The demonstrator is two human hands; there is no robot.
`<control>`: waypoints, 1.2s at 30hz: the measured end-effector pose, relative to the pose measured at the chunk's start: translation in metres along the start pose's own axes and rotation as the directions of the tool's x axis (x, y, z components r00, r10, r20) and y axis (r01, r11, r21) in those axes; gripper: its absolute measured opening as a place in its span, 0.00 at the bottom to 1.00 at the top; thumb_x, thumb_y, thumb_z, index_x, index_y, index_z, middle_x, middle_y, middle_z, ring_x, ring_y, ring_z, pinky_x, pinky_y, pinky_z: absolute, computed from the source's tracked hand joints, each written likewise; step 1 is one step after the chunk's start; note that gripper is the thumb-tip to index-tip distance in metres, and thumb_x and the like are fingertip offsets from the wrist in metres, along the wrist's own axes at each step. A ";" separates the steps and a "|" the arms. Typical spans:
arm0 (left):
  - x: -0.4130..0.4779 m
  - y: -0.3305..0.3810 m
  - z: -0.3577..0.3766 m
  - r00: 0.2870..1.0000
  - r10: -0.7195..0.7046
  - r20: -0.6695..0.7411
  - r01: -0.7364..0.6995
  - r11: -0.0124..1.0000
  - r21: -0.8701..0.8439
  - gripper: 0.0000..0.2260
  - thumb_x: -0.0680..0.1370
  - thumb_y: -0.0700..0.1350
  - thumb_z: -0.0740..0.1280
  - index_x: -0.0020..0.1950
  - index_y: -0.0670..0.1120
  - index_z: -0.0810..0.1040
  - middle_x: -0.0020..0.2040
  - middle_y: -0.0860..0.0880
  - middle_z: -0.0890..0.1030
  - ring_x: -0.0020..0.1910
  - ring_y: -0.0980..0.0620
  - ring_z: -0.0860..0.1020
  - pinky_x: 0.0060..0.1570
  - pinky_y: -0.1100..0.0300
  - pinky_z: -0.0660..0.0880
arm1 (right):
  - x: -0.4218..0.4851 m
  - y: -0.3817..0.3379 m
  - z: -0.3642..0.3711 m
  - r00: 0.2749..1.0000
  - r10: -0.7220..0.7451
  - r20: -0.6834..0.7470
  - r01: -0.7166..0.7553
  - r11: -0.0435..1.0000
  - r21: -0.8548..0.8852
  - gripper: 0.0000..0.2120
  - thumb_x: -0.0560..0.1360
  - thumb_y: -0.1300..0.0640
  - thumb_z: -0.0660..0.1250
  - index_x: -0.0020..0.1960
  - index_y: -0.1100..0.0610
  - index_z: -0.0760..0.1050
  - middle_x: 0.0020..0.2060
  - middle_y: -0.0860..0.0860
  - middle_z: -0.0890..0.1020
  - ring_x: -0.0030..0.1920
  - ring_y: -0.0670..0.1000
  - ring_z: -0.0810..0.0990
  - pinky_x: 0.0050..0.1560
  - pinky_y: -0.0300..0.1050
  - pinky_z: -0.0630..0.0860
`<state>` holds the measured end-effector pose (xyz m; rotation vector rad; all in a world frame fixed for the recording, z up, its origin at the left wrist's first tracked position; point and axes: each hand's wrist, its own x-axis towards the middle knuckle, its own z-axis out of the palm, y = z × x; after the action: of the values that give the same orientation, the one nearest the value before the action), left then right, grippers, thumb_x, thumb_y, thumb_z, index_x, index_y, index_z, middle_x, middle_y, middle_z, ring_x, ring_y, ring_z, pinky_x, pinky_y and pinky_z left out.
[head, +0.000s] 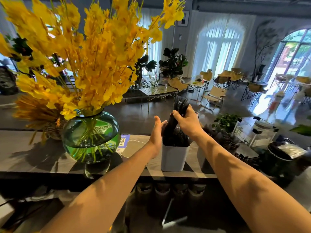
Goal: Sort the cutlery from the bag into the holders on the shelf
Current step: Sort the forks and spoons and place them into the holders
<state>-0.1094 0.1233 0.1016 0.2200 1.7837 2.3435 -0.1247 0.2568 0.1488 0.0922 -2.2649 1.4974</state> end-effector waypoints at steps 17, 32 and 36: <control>-0.004 -0.001 0.001 1.000 0.021 -0.002 -0.021 0.999 0.047 0.30 0.85 0.63 0.44 0.68 0.46 0.77 0.57 0.47 0.84 0.50 0.58 0.83 0.40 0.68 0.79 | -0.021 -0.010 -0.014 0.939 0.015 0.343 -0.019 1.000 0.007 0.05 0.80 0.61 0.70 0.55 0.59 0.78 0.45 0.51 0.84 0.45 0.44 0.84 0.49 0.35 0.80; 0.001 0.003 -0.001 0.995 -0.008 -0.101 0.017 0.996 0.085 0.20 0.87 0.54 0.50 0.72 0.45 0.70 0.61 0.44 0.79 0.55 0.55 0.78 0.43 0.65 0.74 | -0.002 0.014 0.009 0.901 0.357 0.247 -0.190 0.835 -0.516 0.32 0.77 0.31 0.60 0.76 0.43 0.62 0.66 0.57 0.67 0.69 0.62 0.65 0.73 0.57 0.61; 0.001 0.003 -0.004 0.993 0.011 -0.119 0.003 0.993 0.121 0.18 0.87 0.52 0.51 0.70 0.44 0.70 0.62 0.42 0.78 0.57 0.53 0.78 0.46 0.63 0.74 | -0.013 0.010 0.009 0.943 0.170 0.285 -0.054 0.926 -0.374 0.36 0.75 0.35 0.67 0.78 0.45 0.60 0.62 0.48 0.71 0.69 0.56 0.67 0.74 0.58 0.64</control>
<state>-0.1113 0.1195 0.1033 0.1024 1.9847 2.2978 -0.1182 0.2504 0.1322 0.0963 -2.8116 1.1543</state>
